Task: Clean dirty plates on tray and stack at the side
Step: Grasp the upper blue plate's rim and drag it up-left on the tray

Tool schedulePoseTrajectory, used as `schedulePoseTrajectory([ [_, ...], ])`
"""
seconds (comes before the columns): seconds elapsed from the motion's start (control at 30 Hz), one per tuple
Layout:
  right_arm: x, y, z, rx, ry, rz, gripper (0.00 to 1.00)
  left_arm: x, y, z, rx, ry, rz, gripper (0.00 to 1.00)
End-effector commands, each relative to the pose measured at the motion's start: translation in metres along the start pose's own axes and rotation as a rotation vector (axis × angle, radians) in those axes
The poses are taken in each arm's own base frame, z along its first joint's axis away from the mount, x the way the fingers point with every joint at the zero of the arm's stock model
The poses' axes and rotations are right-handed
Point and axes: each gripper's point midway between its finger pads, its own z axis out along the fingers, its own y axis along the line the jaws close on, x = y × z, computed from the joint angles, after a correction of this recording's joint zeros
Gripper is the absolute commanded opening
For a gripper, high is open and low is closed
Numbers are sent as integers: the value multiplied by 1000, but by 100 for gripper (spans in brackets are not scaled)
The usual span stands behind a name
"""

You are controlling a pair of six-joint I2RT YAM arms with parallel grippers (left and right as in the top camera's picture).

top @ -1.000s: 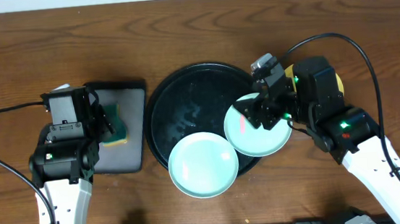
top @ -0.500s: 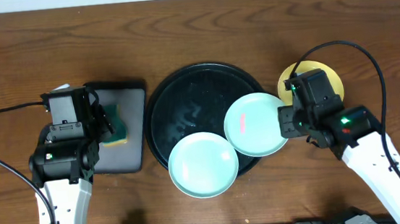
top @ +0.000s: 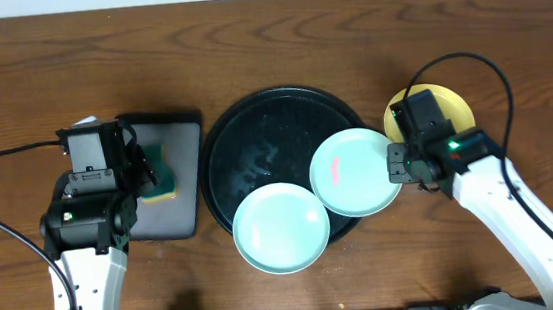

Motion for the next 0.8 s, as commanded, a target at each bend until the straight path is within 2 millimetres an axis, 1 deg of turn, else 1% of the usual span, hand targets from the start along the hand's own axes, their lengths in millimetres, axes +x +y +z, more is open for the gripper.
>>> schedulePoseTrajectory([
  [0.0, 9, -9, 18, 52, 62, 14, 36, -7, 2, -4, -10, -18, -9, 81],
  [0.2, 17, -9, 36, 73, 124, 3, 35, -7, 2, -4, -10, -18, -9, 81],
  [0.27, 18, -9, 38, 75, 130, 2, 29, -7, 2, -4, -10, -18, -9, 81],
  [0.47, 14, -7, 40, 70, 117, 5, 22, -7, 2, -4, -10, -18, -9, 81],
  [0.67, 14, -7, 40, 73, 115, 49, 20, -7, 2, -4, -10, -18, -9, 81],
  [0.77, 15, -6, 40, 71, 116, 47, 16, -7, 2, -4, -10, -18, -9, 81],
])
